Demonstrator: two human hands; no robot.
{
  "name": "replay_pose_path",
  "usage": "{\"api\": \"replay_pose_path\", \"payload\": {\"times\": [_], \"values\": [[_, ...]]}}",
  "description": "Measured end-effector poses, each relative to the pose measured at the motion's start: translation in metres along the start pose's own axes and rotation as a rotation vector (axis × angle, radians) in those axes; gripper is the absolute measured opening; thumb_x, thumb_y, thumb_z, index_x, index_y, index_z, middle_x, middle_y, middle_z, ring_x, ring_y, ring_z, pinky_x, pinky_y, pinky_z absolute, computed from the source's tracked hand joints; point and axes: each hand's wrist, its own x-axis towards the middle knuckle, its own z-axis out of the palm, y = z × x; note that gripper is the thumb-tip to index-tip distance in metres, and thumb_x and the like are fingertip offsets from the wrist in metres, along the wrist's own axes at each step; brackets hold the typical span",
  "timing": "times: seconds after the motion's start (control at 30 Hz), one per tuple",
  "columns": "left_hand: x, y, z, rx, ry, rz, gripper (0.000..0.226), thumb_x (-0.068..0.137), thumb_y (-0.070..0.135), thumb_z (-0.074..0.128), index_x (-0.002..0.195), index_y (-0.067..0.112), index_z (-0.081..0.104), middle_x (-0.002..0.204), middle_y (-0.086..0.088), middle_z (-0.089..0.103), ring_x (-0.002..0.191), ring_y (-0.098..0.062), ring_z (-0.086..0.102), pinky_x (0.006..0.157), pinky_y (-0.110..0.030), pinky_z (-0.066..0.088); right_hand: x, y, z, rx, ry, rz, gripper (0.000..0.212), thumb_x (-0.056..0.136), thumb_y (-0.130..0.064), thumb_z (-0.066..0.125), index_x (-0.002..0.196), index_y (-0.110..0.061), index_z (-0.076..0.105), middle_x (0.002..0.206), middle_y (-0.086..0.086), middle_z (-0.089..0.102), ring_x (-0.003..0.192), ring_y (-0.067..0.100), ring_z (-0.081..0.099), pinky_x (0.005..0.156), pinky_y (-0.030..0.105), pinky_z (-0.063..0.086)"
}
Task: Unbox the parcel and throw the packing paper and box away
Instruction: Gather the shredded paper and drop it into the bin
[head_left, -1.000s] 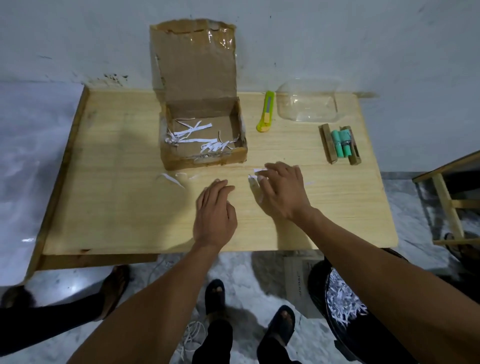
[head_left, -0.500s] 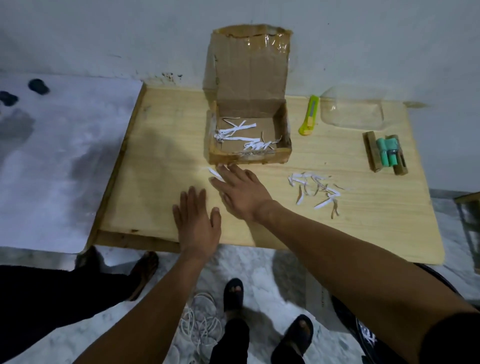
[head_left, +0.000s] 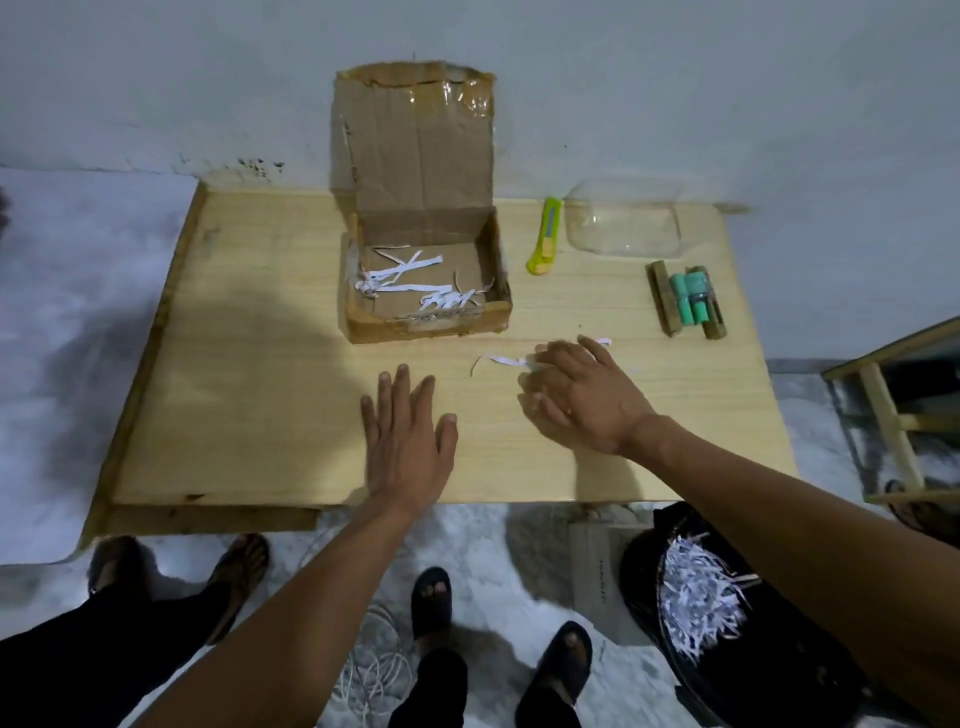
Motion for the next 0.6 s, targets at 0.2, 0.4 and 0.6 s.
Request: {"api": "replay_pose_path", "payload": {"times": [0.2,0.4,0.6], "values": [[0.013,0.026,0.018,0.025,0.044,0.076,0.054,0.094,0.04,0.034,0.142,0.018,0.043,0.159,-0.009,0.027,0.149,-0.029,0.018,0.121,-0.053,0.011,-0.025,0.022,0.006,0.29,-0.045,0.438,0.104,0.067,-0.088,0.038,0.153,-0.038,0.008,0.164,0.005,-0.002,0.15,0.029,-0.006,0.115,0.06,-0.001],[0.014,0.027,0.022,0.027,0.145,0.072,0.043,0.093,0.027,0.041,0.134,0.016,0.049,0.153,-0.009,0.038,0.145,-0.03,0.028,0.118,-0.054,0.019,-0.001,0.003,0.03,0.202,-0.053,0.291,0.092,0.074,-0.084,0.042,0.151,-0.044,0.012,0.164,0.004,0.004,0.15,0.034,0.002,0.114,0.064,0.008],[0.015,0.026,0.024,-0.014,0.182,0.066,0.039,0.092,0.023,0.044,0.13,0.017,0.054,0.151,-0.007,0.042,0.144,-0.027,0.031,0.117,-0.052,0.021,0.011,-0.009,0.041,0.091,0.104,0.181,0.045,0.095,-0.058,0.041,0.132,-0.034,0.052,0.128,0.006,0.051,0.109,0.03,0.046,0.086,0.044,0.039]]}}
